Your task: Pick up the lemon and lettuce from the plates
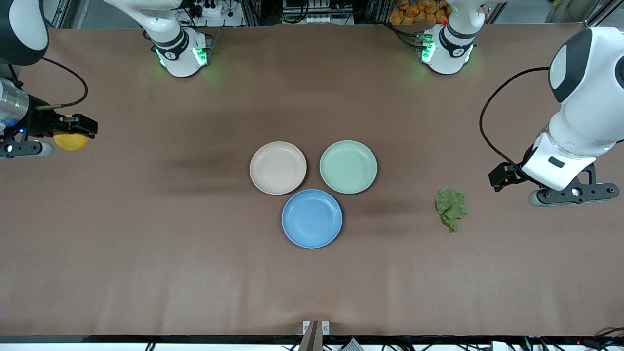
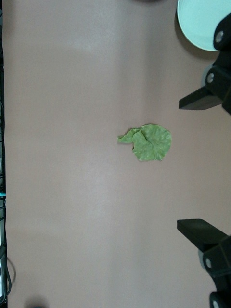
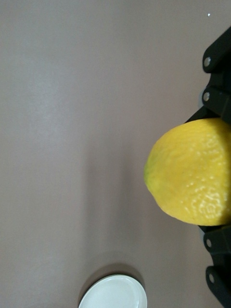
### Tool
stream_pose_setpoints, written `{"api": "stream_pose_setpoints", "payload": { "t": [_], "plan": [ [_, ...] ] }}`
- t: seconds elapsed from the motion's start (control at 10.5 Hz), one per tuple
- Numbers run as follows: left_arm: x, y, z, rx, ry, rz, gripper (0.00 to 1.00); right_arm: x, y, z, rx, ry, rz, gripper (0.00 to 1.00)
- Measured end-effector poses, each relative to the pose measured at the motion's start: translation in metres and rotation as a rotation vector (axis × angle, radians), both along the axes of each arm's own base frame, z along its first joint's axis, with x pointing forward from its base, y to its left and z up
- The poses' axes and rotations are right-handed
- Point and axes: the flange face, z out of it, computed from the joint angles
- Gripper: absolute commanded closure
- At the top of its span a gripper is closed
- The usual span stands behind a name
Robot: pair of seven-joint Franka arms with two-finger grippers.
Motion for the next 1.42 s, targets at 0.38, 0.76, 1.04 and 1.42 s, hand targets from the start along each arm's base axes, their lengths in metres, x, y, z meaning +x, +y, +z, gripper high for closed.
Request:
{"api": "stream_pose_setpoints", "payload": {
  "t": [0.38, 0.76, 1.04, 1.42],
  "plan": [
    [-0.001, -0.002, 0.0, -0.025, 0.006, 0.003, 0.0, 0.013, 0.0, 0.0, -0.007, -0.101, 0.0, 0.61],
    [-0.001, -0.002, 0.0, -0.026, 0.006, 0.004, 0.0, 0.031, 0.001, -0.056, -0.005, -0.105, 0.005, 0.61],
    [-0.002, -0.002, 0.004, -0.028, 0.0, 0.005, 0.0, 0.042, -0.002, -0.101, 0.004, -0.045, 0.029, 0.61],
    [-0.008, 0.003, 0.017, -0.022, -0.008, 0.016, 0.0, 0.046, -0.029, -0.134, 0.019, -0.021, 0.067, 0.61]
  ]
}}
